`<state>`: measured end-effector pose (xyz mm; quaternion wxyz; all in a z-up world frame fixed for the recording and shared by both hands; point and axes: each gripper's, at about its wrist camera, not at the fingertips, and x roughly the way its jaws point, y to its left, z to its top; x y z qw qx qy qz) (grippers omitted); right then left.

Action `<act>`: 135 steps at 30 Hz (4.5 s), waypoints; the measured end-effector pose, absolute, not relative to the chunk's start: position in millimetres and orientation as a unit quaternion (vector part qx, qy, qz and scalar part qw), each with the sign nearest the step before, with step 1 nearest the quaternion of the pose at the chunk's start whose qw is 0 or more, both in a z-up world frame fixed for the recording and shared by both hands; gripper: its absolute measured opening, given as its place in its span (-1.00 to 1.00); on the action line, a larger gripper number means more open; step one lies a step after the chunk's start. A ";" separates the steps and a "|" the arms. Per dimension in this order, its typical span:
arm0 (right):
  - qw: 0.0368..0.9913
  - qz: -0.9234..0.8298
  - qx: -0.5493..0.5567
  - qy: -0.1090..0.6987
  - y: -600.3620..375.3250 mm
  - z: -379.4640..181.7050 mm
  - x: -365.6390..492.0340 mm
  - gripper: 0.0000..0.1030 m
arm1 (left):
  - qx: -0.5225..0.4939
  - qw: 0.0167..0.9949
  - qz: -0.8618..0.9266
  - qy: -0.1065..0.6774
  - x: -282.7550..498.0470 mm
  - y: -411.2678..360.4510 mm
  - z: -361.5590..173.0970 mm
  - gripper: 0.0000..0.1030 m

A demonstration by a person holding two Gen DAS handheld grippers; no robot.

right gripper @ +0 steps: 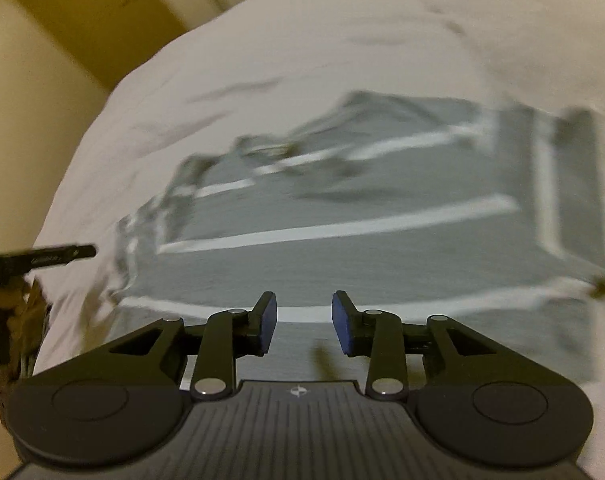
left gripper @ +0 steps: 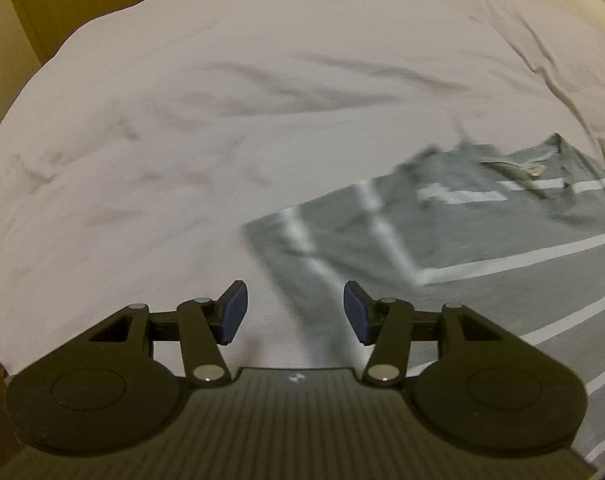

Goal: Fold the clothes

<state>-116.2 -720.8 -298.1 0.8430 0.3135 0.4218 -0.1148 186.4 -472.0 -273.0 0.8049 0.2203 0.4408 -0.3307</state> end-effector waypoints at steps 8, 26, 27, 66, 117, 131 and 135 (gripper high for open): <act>0.861 -0.070 0.235 0.446 -583.6 -294.3 -33.9 -0.13 | 0.172 0.776 -0.409 0.449 256.8 -449.9 -296.8 -0.05; 0.835 0.026 -0.259 0.484 -420.1 -369.1 90.8 -0.93 | 0.158 0.705 -0.503 0.475 318.5 -470.0 -335.4 -0.99; 0.835 0.035 -0.260 0.485 -416.6 -369.1 89.2 -0.93 | 0.160 0.705 -0.504 0.473 319.1 -470.4 -335.8 -0.99; 0.813 -0.225 0.178 0.507 -532.6 -288.8 -110.3 -0.20 | 0.257 0.665 -0.578 0.396 254.8 -610.2 -343.2 -0.78; 0.746 -0.345 0.302 0.483 -483.6 -243.9 -359.1 0.33 | 0.244 0.727 -0.451 0.457 17.8 -258.1 -224.9 -0.62; 0.751 -0.346 0.260 0.500 -498.6 -201.0 -325.4 0.37 | 0.263 0.736 -0.457 0.425 -20.2 -285.4 -183.7 -0.54; 0.748 -0.349 0.264 0.500 -499.3 -186.5 -323.3 0.40 | 0.272 0.722 -0.471 0.428 -37.0 -293.7 -180.9 -0.49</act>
